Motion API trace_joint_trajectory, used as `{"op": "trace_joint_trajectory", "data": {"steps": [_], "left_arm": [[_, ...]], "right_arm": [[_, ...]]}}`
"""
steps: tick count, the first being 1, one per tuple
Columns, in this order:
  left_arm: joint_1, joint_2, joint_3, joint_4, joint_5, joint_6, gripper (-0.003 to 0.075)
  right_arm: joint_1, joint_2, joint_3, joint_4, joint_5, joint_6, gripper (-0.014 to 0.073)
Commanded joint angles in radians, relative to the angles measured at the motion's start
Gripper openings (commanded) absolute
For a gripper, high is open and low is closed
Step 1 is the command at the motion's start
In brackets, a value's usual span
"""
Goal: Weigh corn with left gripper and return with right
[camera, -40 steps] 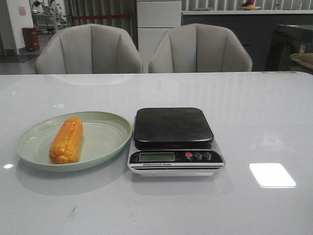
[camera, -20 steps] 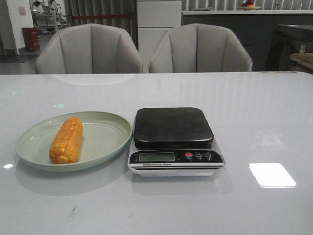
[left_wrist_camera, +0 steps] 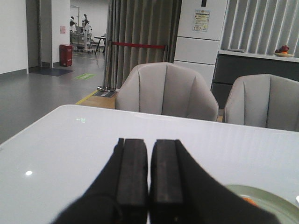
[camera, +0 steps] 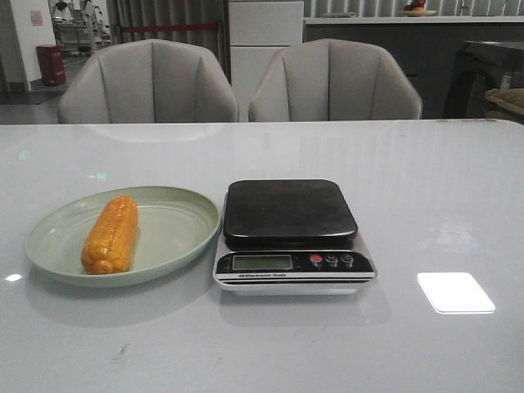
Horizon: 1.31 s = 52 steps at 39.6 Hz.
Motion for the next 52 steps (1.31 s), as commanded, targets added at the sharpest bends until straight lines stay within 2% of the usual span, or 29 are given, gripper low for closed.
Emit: {"op": "trace_joint_trajectory", "data": {"steps": [1, 6, 12, 18, 21, 46, 49, 52], "left_arm": [[0.000, 0.065, -0.133, 0.001, 0.046, -0.002, 0.0113], [-0.031, 0.157, -0.232, 0.010, 0.137, 0.000, 0.0113], [-0.138, 0.260, -0.282, 0.010, 0.171, 0.000, 0.0113], [-0.238, 0.367, -0.328, 0.009, 0.312, 0.000, 0.0113], [-0.268, 0.397, -0.329, 0.016, 0.341, 0.000, 0.0113], [-0.293, 0.463, -0.329, 0.059, 0.220, -0.005, 0.0116], [-0.293, 0.475, -0.331, 0.061, 0.225, -0.005, 0.0143], [-0.293, 0.488, -0.335, 0.061, 0.230, -0.005, 0.0227]], "right_arm": [[-0.004, -0.019, 0.010, -0.012, -0.079, 0.000, 0.0155], [-0.004, -0.019, 0.010, -0.012, -0.079, 0.000, 0.0155], [-0.004, -0.019, 0.010, -0.012, -0.079, 0.000, 0.0155], [-0.004, -0.019, 0.010, -0.012, -0.079, 0.000, 0.0155], [-0.004, -0.019, 0.010, -0.012, -0.079, 0.000, 0.0155], [-0.004, -0.019, 0.010, -0.012, -0.079, 0.000, 0.0155], [-0.004, -0.019, 0.010, -0.012, -0.079, 0.000, 0.0155], [-0.004, -0.019, 0.010, -0.012, -0.079, 0.000, 0.0155]]}}
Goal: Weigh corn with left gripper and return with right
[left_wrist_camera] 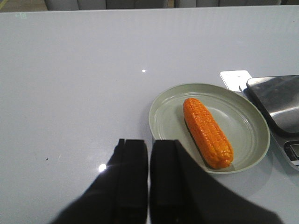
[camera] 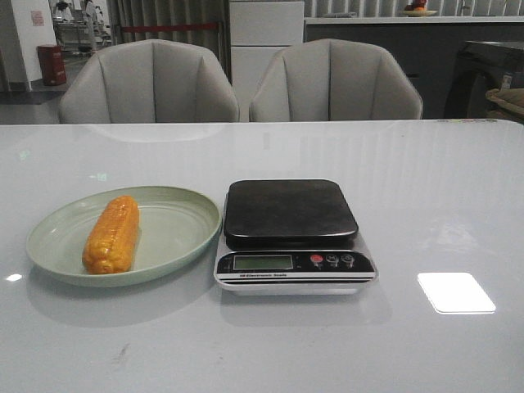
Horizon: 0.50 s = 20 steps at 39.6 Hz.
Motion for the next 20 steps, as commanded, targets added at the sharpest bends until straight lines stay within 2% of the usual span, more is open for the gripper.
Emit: {"op": "trace_joint_trajectory", "data": {"steps": [1, 6, 9, 15, 20], "left_arm": [[-0.008, 0.027, -0.046, 0.004, -0.072, -0.005, 0.0260], [-0.008, 0.057, -0.068, -0.018, -0.063, -0.005, 0.0506], [-0.008, 0.077, -0.086, -0.018, -0.056, -0.005, 0.0592], [-0.008, 0.114, -0.092, -0.018, -0.105, -0.005, 0.0578], [-0.008, 0.151, -0.092, -0.023, -0.123, -0.005, 0.0527]], "right_arm": [[-0.004, -0.019, 0.010, -0.012, -0.079, 0.000, 0.0155], [-0.004, -0.019, 0.010, -0.012, -0.079, 0.000, 0.0155], [-0.004, -0.019, 0.010, -0.012, -0.079, 0.000, 0.0155], [-0.004, -0.019, 0.010, -0.012, -0.079, 0.000, 0.0155], [-0.004, -0.019, 0.010, -0.012, -0.079, 0.000, 0.0155]]}}
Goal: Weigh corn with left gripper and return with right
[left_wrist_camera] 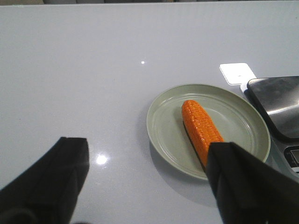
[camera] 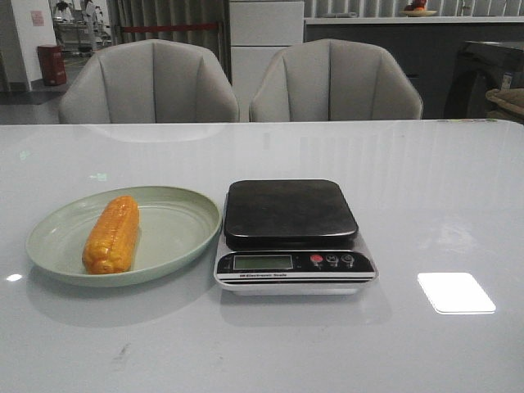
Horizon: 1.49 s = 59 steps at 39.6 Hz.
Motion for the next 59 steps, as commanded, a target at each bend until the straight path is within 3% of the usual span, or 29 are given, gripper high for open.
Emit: {"op": "trace_joint_trajectory", "data": {"steps": [1, 6, 13, 23, 34, 59], "left_arm": [[-0.008, 0.032, -0.037, -0.027, -0.103, -0.007, 0.0513], [-0.008, 0.068, -0.037, -0.165, -0.118, -0.007, 0.0460], [-0.030, 0.166, -0.092, -0.170, -0.099, -0.007, 0.0449], [-0.148, 0.420, -0.222, -0.170, -0.084, -0.005, 0.0453], [-0.213, 0.735, -0.386, -0.174, -0.013, -0.007, 0.0611], [-0.213, 1.144, -0.637, -0.195, 0.205, -0.033, 0.0583]], "right_arm": [[-0.004, -0.019, 0.010, -0.012, -0.079, 0.000, 0.0155], [-0.004, -0.019, 0.010, -0.012, -0.079, 0.000, 0.0155], [-0.004, -0.019, 0.010, -0.012, -0.079, 0.000, 0.0155], [-0.004, -0.019, 0.010, -0.012, -0.079, 0.000, 0.0155], [-0.004, -0.019, 0.010, -0.012, -0.079, 0.000, 0.0155], [-0.004, -0.019, 0.010, -0.012, -0.079, 0.000, 0.0155]]}}
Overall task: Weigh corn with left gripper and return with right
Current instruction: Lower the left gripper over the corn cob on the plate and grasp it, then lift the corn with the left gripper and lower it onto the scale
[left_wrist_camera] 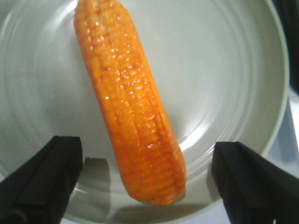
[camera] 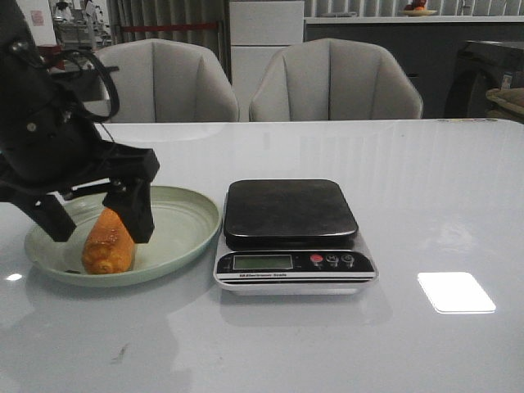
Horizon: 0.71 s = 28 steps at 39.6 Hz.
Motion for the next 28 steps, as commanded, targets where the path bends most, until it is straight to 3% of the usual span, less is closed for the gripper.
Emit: {"op": "trace_joint_trajectory", "data": {"steps": [1, 5, 14, 22, 28], "left_arm": [[-0.005, 0.009, -0.052, -0.013, 0.008, -0.014, 0.0571], [-0.005, 0.045, -0.079, -0.022, 0.040, -0.014, 0.0468], [-0.005, 0.052, -0.139, -0.029, 0.075, -0.014, 0.0105], [-0.063, 0.050, -0.268, -0.036, 0.114, -0.008, 0.0122], [-0.129, 0.050, -0.325, -0.043, 0.021, -0.010, 0.0122]], "right_arm": [[-0.004, -0.019, 0.010, -0.012, -0.079, 0.000, 0.0155], [-0.004, -0.019, 0.010, -0.012, -0.079, 0.000, 0.0155], [-0.004, -0.019, 0.010, -0.012, -0.079, 0.000, 0.0155], [-0.004, -0.019, 0.010, -0.012, -0.079, 0.000, 0.0155], [-0.004, -0.019, 0.010, -0.012, -0.079, 0.000, 0.0155]]}}
